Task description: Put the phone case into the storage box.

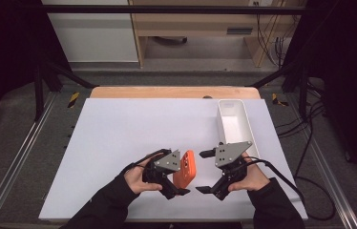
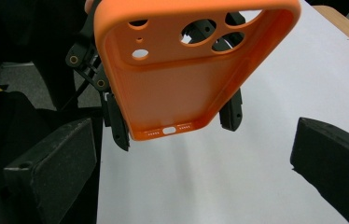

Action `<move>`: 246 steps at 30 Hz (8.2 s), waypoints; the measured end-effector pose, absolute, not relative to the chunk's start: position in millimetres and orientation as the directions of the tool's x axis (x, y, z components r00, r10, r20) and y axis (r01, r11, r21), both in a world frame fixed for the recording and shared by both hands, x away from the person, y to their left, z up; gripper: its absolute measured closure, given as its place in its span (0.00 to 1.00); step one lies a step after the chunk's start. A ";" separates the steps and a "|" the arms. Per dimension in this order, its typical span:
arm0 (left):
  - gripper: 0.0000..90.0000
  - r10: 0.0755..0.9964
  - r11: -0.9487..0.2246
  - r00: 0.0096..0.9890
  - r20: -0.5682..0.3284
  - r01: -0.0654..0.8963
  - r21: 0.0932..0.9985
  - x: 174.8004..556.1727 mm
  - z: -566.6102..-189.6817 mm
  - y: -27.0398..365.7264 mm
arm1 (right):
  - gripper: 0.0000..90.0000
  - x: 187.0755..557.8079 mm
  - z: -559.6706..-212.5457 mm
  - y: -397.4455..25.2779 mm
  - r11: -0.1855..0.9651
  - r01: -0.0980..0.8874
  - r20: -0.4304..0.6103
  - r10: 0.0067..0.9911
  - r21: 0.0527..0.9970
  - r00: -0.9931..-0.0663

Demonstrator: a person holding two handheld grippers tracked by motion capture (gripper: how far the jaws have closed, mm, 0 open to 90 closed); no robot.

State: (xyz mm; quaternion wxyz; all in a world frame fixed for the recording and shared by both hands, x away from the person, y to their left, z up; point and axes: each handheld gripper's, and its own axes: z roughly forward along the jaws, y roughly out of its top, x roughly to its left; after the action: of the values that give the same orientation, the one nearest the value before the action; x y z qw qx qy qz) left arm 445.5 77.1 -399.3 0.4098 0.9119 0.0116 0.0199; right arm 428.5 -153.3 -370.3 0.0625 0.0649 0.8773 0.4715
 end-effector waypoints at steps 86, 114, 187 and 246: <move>0.17 -0.024 -0.664 1.000 0.013 -0.026 0.748 442.3 -400.8 60.0 | 0.18 432.7 -370.0 -143.0 0.459 0.033 -0.005 0.082 0.888 -0.997; 0.03 0.055 -0.635 0.997 0.052 -0.005 0.772 441.9 -391.3 78.7 | 0.18 434.2 -363.3 -149.6 0.451 0.045 -0.013 0.124 0.892 -0.992; 0.02 0.706 -0.298 0.708 -0.021 0.324 0.898 463.3 -433.3 268.7 | 0.18 486.9 -280.9 -222.0 0.310 0.272 -0.051 0.738 0.911 -0.673; 0.01 0.703 -0.304 0.711 -0.029 0.337 0.891 466.6 -445.8 276.4 | 0.17 587.6 -286.6 -205.8 0.183 0.537 -0.067 0.971 0.823 -0.228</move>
State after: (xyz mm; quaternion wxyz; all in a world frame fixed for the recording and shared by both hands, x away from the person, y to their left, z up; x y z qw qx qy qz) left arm 466.6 276.4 -445.8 0.4881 0.7857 0.3309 0.1871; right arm 587.6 -205.8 -286.6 0.3128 0.5366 0.7027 0.3469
